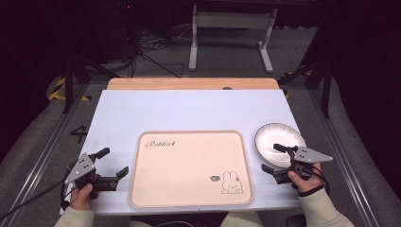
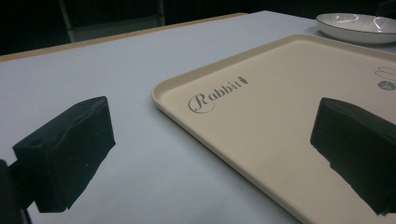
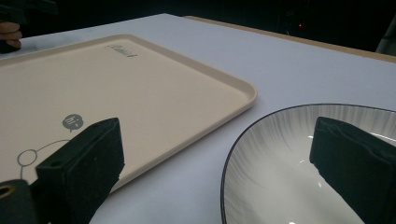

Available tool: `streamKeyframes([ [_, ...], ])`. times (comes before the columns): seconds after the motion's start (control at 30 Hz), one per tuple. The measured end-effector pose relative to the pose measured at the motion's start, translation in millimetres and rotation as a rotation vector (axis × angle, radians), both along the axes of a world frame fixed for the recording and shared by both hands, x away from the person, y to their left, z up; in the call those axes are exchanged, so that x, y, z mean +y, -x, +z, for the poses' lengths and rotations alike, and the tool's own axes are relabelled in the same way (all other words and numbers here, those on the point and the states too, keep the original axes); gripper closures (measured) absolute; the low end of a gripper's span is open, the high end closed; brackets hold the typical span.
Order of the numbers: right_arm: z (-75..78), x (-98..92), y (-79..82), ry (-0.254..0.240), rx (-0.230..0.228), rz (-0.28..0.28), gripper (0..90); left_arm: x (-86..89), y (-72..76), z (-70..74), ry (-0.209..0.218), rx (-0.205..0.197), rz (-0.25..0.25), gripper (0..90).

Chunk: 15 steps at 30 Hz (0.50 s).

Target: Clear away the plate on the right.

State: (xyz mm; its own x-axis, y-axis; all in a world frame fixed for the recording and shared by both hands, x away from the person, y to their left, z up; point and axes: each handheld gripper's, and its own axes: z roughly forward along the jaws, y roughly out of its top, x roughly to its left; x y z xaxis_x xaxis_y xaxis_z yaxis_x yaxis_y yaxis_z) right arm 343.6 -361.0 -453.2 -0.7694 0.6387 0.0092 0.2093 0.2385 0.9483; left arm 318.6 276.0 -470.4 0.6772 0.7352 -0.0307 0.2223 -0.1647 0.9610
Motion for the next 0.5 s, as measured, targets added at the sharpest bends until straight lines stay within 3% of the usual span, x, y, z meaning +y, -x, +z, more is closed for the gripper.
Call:
streamKeyframes([
  [0.5, -0.2, -1.9, -0.2, -0.015, 0.004, 0.000, 2.8, -0.3, -1.5, 0.4, -0.011, 0.008, -0.006, 0.2],
])
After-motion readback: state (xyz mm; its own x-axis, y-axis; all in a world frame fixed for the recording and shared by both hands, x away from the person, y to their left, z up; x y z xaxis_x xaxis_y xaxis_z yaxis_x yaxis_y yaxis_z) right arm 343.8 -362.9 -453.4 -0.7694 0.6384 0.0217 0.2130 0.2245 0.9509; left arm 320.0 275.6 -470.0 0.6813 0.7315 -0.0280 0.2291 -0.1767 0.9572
